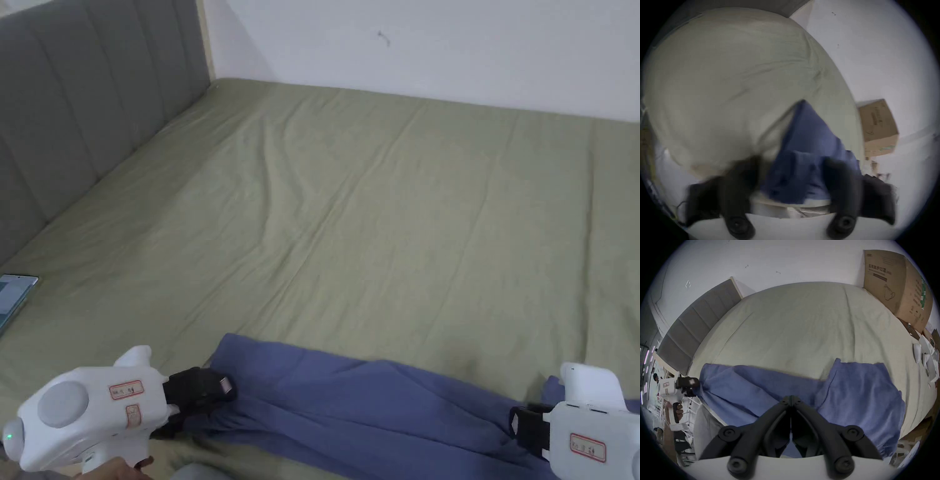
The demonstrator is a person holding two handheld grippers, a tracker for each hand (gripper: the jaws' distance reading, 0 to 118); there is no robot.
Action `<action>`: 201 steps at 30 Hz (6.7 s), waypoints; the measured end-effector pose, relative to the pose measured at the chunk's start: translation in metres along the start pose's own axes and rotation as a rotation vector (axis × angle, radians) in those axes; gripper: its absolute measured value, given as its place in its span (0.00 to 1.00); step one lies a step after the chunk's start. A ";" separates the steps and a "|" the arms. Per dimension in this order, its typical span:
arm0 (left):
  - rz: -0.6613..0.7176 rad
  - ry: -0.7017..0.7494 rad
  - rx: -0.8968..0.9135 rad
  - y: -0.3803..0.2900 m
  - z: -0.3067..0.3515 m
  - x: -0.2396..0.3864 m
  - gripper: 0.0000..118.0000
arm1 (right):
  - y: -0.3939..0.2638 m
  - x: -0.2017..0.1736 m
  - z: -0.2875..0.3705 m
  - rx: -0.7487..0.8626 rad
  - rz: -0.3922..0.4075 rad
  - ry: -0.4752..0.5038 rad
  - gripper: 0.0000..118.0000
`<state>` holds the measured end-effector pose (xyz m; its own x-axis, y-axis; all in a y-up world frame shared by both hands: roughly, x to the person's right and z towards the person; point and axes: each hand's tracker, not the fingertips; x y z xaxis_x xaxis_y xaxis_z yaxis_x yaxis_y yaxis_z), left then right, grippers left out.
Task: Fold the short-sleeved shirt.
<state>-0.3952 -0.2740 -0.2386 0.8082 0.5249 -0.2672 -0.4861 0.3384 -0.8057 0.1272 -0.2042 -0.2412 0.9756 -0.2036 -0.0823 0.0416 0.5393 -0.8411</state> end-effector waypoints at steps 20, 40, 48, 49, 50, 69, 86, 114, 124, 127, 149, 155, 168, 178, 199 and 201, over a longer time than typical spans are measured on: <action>0.079 -0.093 0.041 0.013 0.035 -0.004 0.07 | -0.014 0.059 0.036 0.036 -0.218 -0.040 0.00; -0.482 -0.276 0.091 -0.014 0.061 0.242 0.07 | -0.024 0.111 0.063 0.095 -0.318 -0.052 0.00; -0.786 -0.344 -0.216 -0.105 -0.043 0.339 0.07 | -0.034 0.135 0.066 0.096 -0.365 -0.063 0.00; -0.800 -0.352 -0.250 -0.116 -0.057 0.342 0.07 | -0.035 0.138 0.066 0.093 -0.366 -0.067 0.00; -0.791 -0.347 -0.278 -0.129 -0.070 0.343 0.08 | -0.037 0.141 0.066 0.090 -0.370 -0.072 0.00; -0.450 -0.287 -0.217 -0.080 -0.072 0.276 0.02 | -0.045 0.147 0.069 0.099 -0.388 -0.071 0.00; -0.454 -0.431 -0.489 -0.165 -0.124 0.311 0.02 | -0.045 0.146 0.076 0.104 -0.388 -0.069 0.00; 0.000 -0.566 -0.412 -0.064 -0.124 0.146 0.65 | -0.006 0.108 0.054 0.048 -0.283 -0.077 0.00; -0.013 -0.618 -0.428 -0.048 -0.114 0.142 0.11 | 0.005 0.096 0.048 0.028 -0.250 -0.090 0.00; -0.001 -0.599 -0.420 -0.022 -0.109 0.118 0.11 | 0.010 0.089 0.044 0.028 -0.243 -0.087 0.00; -0.167 -0.168 -0.109 0.050 0.030 0.120 0.11 | 0.006 0.080 0.034 0.015 -0.227 -0.036 0.00; -0.316 -0.243 -0.136 0.036 0.045 0.202 0.11 | 0.000 0.097 0.044 0.040 -0.272 -0.044 0.00; -0.411 -0.314 -0.564 -0.065 -0.110 0.323 0.82 | -0.030 0.134 0.061 0.040 -0.353 -0.074 0.00; -0.351 -0.248 -0.322 -0.021 -0.061 0.266 0.02 | -0.034 0.147 0.062 0.048 -0.403 -0.092 0.00; -0.515 -0.334 -0.603 -0.144 -0.156 0.335 0.01 | -0.030 0.137 0.044 0.023 -0.366 -0.052 0.00; -0.514 -0.373 -0.602 -0.147 -0.153 0.340 0.01 | -0.031 0.136 0.045 0.025 -0.365 -0.051 0.00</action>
<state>0.0013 -0.2649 -0.2921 0.6661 0.6779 0.3112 0.2516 0.1886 -0.9493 0.2686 -0.2119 -0.2027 0.9051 -0.3453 0.2482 0.3935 0.4583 -0.7969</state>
